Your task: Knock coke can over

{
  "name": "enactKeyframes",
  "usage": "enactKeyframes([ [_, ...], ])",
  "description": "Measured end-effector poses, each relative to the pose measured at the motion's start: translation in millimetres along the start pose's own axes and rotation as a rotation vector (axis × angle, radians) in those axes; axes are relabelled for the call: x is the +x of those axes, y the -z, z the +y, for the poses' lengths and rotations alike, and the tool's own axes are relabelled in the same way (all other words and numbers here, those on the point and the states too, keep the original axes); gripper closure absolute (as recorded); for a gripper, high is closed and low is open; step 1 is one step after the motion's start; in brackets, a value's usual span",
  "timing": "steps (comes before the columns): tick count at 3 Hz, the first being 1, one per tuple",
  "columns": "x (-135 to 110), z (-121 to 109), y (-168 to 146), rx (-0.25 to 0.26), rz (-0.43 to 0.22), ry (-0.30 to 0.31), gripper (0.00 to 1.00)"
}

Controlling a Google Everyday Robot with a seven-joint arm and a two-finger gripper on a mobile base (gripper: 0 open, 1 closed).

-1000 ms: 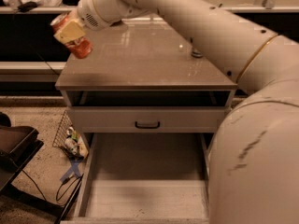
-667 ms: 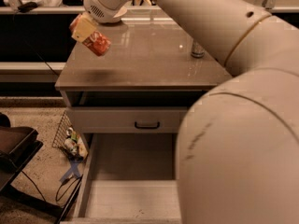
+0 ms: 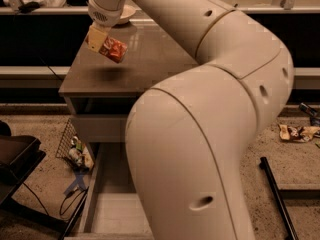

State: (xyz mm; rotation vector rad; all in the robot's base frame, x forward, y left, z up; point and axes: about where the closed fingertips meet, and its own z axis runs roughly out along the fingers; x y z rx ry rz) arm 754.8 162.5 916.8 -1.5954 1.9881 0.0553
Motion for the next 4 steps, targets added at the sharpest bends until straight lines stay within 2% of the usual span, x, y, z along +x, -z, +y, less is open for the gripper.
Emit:
enactKeyframes([
  [1,2.8,-3.4,-16.6,-0.01,0.053,0.012,1.0],
  [2,7.6,3.3,-40.8,-0.042,0.062,-0.002,1.0],
  [3,2.4,20.1,-69.5,-0.093,0.037,-0.004,1.0],
  [4,2.4,22.3,-73.6,-0.099,0.038,-0.004,0.85],
])
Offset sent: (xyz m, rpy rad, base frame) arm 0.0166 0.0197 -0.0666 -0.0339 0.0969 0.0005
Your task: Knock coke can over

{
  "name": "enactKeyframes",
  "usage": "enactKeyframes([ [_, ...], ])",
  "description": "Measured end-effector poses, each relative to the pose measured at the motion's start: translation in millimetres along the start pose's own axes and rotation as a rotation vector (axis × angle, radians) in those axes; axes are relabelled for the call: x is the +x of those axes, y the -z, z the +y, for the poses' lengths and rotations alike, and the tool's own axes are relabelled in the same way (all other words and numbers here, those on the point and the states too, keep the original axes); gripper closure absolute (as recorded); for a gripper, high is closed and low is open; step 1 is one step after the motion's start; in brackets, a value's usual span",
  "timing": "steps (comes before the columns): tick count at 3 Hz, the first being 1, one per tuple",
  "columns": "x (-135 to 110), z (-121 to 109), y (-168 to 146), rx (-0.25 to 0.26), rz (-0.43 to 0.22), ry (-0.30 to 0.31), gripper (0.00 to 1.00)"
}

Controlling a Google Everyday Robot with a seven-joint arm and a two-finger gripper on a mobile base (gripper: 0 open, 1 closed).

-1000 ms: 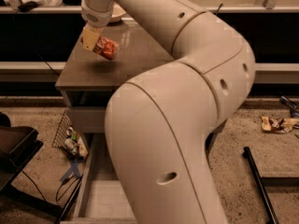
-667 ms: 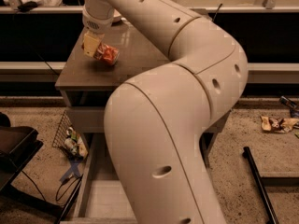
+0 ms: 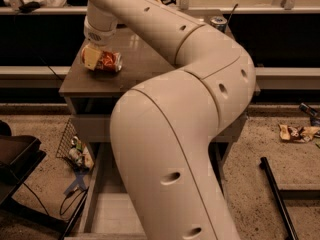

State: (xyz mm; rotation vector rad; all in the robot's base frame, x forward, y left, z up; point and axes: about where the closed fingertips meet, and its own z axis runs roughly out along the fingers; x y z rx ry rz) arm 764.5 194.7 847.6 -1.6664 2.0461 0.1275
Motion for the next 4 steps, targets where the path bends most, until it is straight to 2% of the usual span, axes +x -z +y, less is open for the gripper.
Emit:
enactKeyframes([
  [1,0.5,1.8,-4.6,-0.006,0.004,0.001,0.54],
  [2,0.9,2.9,-7.5,-0.01,0.007,0.001,0.31],
  [3,1.6,4.7,-12.2,-0.015,0.011,0.002,0.01],
  [4,1.8,5.1,-13.3,-0.017,0.012,0.002,0.0],
])
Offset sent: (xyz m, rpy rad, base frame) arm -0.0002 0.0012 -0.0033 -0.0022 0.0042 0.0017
